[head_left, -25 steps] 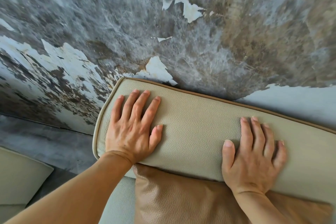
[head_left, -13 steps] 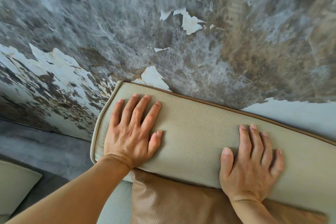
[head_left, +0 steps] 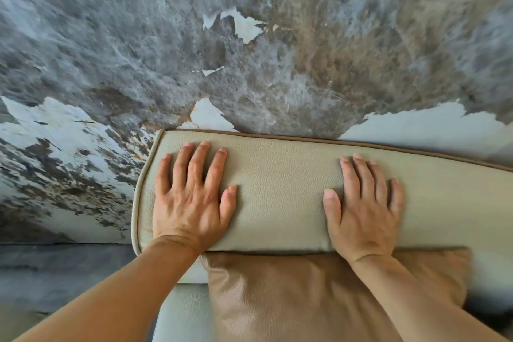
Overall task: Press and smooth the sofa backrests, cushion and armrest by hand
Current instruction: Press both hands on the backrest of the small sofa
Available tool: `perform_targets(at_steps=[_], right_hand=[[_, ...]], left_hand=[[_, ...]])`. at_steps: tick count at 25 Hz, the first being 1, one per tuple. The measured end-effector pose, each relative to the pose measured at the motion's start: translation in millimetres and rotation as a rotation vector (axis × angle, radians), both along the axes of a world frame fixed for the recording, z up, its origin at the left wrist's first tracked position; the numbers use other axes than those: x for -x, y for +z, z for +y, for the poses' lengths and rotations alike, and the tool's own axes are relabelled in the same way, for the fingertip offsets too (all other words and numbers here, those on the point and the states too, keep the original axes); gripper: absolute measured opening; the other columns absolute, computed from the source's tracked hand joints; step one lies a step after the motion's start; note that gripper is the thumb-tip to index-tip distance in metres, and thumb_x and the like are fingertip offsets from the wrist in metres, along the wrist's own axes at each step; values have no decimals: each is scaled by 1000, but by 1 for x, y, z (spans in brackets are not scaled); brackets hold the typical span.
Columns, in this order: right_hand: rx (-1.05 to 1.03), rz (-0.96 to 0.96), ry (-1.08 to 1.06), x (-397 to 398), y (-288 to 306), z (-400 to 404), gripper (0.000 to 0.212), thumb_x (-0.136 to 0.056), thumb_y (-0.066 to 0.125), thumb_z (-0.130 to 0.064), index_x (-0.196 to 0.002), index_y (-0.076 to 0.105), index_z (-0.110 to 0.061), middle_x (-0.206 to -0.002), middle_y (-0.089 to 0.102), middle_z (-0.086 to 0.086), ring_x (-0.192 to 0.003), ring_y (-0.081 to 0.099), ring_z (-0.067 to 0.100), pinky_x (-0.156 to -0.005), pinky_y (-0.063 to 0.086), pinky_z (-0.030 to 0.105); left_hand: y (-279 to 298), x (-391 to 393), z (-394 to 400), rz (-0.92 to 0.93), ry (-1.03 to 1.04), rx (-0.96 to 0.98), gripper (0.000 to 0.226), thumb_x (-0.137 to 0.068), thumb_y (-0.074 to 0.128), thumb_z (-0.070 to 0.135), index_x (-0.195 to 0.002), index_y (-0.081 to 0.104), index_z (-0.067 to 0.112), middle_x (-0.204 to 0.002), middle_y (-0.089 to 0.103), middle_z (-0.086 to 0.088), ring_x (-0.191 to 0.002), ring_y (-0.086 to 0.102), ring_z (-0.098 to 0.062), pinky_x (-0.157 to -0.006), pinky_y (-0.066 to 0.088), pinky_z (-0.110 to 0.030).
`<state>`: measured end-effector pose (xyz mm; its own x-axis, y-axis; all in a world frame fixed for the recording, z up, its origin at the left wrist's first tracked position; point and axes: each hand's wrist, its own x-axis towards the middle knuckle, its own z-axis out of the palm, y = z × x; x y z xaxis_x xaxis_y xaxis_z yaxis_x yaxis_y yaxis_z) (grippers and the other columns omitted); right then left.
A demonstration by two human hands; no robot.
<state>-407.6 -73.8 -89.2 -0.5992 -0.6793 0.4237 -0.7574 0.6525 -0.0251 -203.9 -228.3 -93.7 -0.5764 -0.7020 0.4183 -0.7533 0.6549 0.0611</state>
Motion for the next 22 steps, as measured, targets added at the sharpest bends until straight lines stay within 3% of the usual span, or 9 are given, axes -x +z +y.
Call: perform_targets(at_steps=[6,10,13,18,22], right_hand=[[-249,-195,-19,-2,22,12,71,-89,1,-60,-153,4,-28,-163,4,-5,-149,-1,17,-119,-2,45],[-261,-264,-30,-30,38,41,71,-89,2,-60,-153,2,-29,-163,1,-5,-148,-2,18,-118,-6,45],[-291,-301,-60,-46,61,77,68,-91,2,-59,-152,-3,-31,-163,-6,-6,-149,-7,18,-118,-8,46],[-297,-283,-64,-68,109,144,66,-93,2,-58,-152,-6,-31,-163,-11,-5,-148,-11,18,-117,-12,47],[-280,-313,-108,-95,150,208,68,-92,1,-59,-152,-8,-30,-162,-14,-5,-148,-13,17,-113,-19,43]], left_hand=[[17,-6,10,-64,-37,-123,65,-93,20,51,-145,36,16,-151,37,-12,-142,25,-31,-118,12,-52],[31,-19,22,-54,-25,-345,67,-92,5,55,-151,15,25,-162,8,0,-148,-3,-19,-120,-2,-44],[43,-33,58,-38,30,-472,68,-91,8,56,-152,6,26,-163,-1,2,-148,-7,-18,-120,-4,-41],[83,-52,126,-136,-46,-434,74,-85,-2,57,-152,-5,26,-163,-5,-1,-148,-8,-21,-120,-4,-43],[133,-65,186,-226,-116,-401,66,-91,-1,54,-151,-11,27,-161,-15,1,-147,-15,-21,-120,-7,-44]])
